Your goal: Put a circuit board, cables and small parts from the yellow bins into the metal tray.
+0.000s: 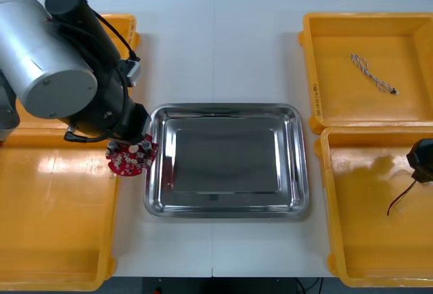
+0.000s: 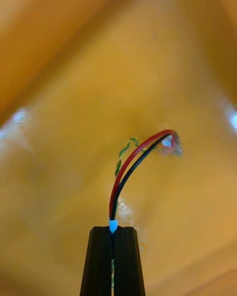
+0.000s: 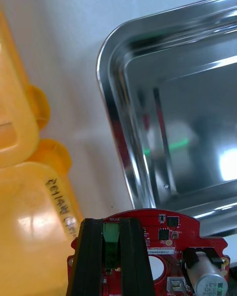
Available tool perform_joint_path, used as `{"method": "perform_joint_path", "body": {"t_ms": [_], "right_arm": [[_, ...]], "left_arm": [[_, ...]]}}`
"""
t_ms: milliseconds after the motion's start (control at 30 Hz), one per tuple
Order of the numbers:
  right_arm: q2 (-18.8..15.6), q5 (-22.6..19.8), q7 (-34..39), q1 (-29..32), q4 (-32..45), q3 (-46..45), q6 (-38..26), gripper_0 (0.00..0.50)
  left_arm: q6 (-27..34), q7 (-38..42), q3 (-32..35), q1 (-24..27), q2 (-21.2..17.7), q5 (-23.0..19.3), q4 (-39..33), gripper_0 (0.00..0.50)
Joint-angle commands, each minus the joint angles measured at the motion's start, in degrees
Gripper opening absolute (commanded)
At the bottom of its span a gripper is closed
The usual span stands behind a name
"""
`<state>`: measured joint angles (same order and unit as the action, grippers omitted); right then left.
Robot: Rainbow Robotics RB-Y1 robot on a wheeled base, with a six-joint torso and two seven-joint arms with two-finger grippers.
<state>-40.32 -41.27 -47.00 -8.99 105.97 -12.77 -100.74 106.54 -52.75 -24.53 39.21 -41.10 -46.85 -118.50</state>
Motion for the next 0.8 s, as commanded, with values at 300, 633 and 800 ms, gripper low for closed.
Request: {"method": "perform_joint_path", "body": {"t_ms": [300, 633, 800], "right_arm": [[-0.46, -1.18, -3.36, -4.72, 11.37, -8.41, -9.26, 0.0], [-2.04, -3.64, -5.82, -8.15, 17.25, -1.91, -9.26, 0.0], [-2.48, -7.33, -7.23, -10.87, 17.52, 0.02, -9.26, 0.0]], "left_arm": [[-7.75, 6.87, -9.31, 2.36, 5.85, 9.32, 0.11, 0.0], [-13.2, 11.71, -14.23, 1.57, 6.47, 11.51, 1.69, 0.0], [-16.45, 11.71, -16.08, -1.15, 6.47, 15.12, 1.69, 0.0]]}}
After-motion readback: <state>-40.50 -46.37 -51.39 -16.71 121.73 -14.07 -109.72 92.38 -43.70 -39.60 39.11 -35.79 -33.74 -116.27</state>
